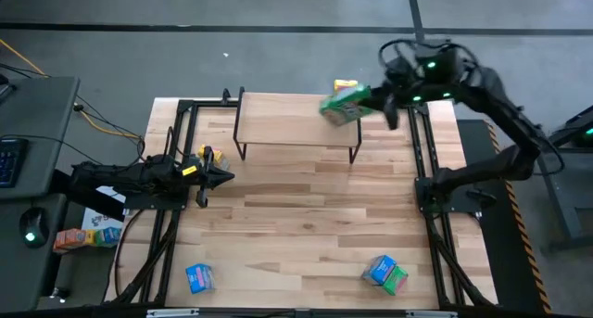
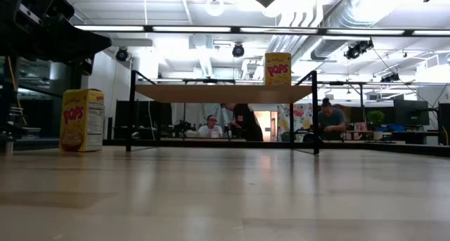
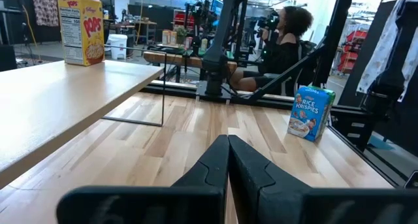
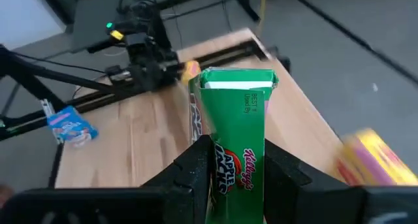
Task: Stack cereal on shelf
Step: Put the top green cereal box on the shelf
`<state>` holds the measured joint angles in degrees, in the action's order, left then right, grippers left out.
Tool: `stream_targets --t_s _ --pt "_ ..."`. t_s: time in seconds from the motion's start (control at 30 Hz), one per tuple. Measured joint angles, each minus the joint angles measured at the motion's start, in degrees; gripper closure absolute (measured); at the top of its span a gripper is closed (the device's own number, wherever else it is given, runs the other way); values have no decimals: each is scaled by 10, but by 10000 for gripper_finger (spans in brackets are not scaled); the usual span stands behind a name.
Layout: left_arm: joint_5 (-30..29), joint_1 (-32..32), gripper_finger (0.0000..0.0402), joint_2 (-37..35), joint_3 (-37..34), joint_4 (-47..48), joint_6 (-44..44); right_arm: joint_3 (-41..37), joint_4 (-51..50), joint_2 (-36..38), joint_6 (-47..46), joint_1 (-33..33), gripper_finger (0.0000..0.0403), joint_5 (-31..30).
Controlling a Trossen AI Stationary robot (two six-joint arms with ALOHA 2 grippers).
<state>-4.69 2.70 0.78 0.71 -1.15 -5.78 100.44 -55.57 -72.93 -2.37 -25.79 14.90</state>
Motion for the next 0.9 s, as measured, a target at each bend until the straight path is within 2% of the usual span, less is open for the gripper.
stream_targets --t_s 0.17,0.37,0.53,0.7,0.9 --pt "0 0 401 0 0 0 0 1 71 -80 36 69 307 -114" --pt "0 0 401 0 0 0 0 1 65 -173 98 77 307 -197" --pt "0 0 401 0 0 0 0 1 35 -210 125 55 307 -217" --pt "0 0 401 0 0 0 0 1 6 -214 146 33 307 -235" --pt "0 0 401 0 0 0 0 8 -4 -215 146 11 307 -183"
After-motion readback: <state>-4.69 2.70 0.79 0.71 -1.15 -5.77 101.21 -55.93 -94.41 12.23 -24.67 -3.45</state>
